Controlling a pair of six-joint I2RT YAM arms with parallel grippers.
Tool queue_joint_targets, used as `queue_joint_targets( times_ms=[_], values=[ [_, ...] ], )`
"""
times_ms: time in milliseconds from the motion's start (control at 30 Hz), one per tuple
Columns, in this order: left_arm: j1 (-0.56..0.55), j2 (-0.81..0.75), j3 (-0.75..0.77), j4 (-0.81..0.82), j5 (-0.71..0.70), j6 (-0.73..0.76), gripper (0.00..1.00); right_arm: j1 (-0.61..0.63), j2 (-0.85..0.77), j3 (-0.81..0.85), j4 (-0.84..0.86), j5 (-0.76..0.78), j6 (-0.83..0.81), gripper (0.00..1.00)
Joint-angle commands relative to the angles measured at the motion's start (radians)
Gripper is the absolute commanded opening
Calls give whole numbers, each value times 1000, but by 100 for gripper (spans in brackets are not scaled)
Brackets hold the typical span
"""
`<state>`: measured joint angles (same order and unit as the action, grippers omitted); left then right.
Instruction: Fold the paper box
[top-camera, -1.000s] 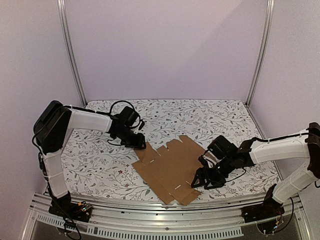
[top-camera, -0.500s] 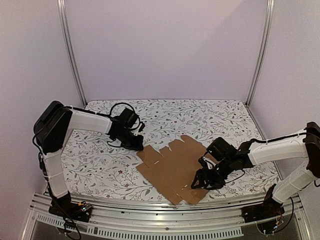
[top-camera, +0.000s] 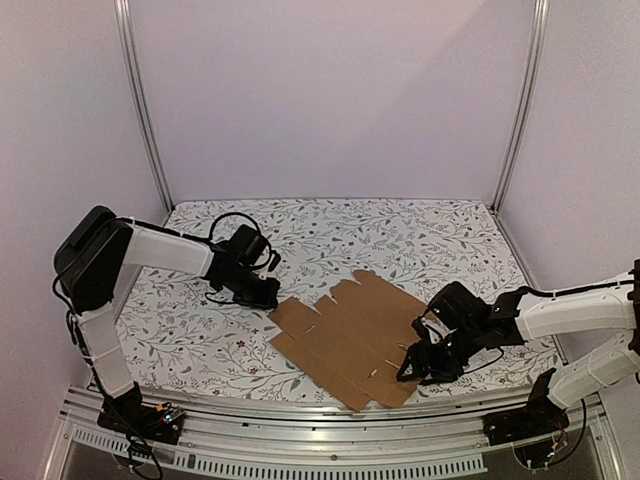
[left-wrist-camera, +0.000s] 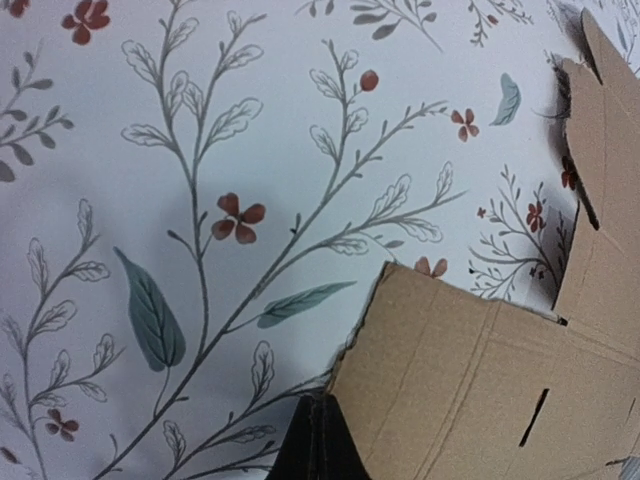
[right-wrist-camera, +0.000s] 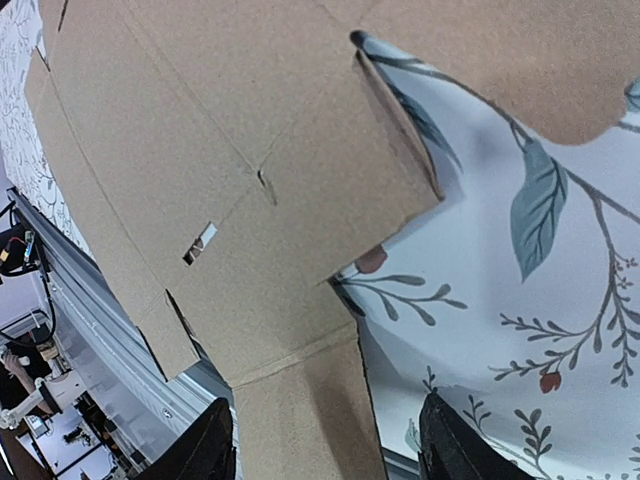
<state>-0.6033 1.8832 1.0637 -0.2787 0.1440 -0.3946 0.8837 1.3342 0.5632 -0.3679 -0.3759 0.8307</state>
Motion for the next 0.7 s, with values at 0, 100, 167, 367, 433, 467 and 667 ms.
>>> queue_joint_targets(
  times_ms=[0,100,167,367,433,467,667],
  values=[
    [10,-43,-57,33,-20,-44,0,5,-51,-46,-7,17,38,61],
    [5,-57,-86,49,-20,-69,0,6,-71,-58,8,-1,56,58],
    [-3,-67,-97,55,-28,-90,0,5,-81,-63,14,-10,66,56],
    [-36,-101,-138,65,-75,-146,0,6,-128,-91,58,-13,116,45],
    [-47,-109,-150,69,-87,-168,0,5,-135,-98,82,-18,133,38],
    [-54,-114,-157,73,-90,-177,0,6,-137,-102,95,-18,142,35],
    [-92,-142,-198,82,-111,-225,0,6,-142,-115,135,-1,180,20]
  ],
)
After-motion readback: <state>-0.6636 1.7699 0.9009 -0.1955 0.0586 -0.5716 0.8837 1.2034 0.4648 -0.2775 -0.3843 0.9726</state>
